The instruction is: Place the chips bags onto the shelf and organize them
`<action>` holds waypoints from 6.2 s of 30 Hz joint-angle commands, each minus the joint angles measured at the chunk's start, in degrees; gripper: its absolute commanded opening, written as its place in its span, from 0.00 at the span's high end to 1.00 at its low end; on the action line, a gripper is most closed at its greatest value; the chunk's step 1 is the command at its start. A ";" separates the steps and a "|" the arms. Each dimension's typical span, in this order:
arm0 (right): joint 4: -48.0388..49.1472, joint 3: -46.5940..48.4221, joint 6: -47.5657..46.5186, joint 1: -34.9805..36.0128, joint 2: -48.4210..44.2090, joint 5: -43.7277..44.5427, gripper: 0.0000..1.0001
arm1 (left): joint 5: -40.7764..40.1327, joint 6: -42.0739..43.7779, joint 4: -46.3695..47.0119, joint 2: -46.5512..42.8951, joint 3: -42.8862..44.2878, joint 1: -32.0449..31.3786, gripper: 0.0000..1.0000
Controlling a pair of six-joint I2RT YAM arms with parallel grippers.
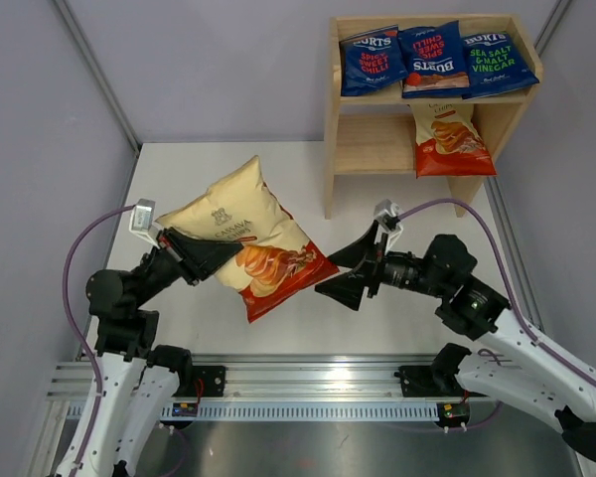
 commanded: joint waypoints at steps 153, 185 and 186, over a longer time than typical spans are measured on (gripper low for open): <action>0.83 22.24 54.92 -29.71 40.72 33.13 0.30 | -36.97 41.17 -45.19 -15.33 6.34 -21.31 0.01; -16.39 16.36 17.32 -29.88 19.11 25.84 0.01 | -66.84 38.97 -51.60 -3.75 10.30 -21.31 0.01; -20.32 16.18 14.33 -29.80 18.31 25.92 0.01 | -68.08 39.06 -51.78 -2.95 10.64 -21.31 0.01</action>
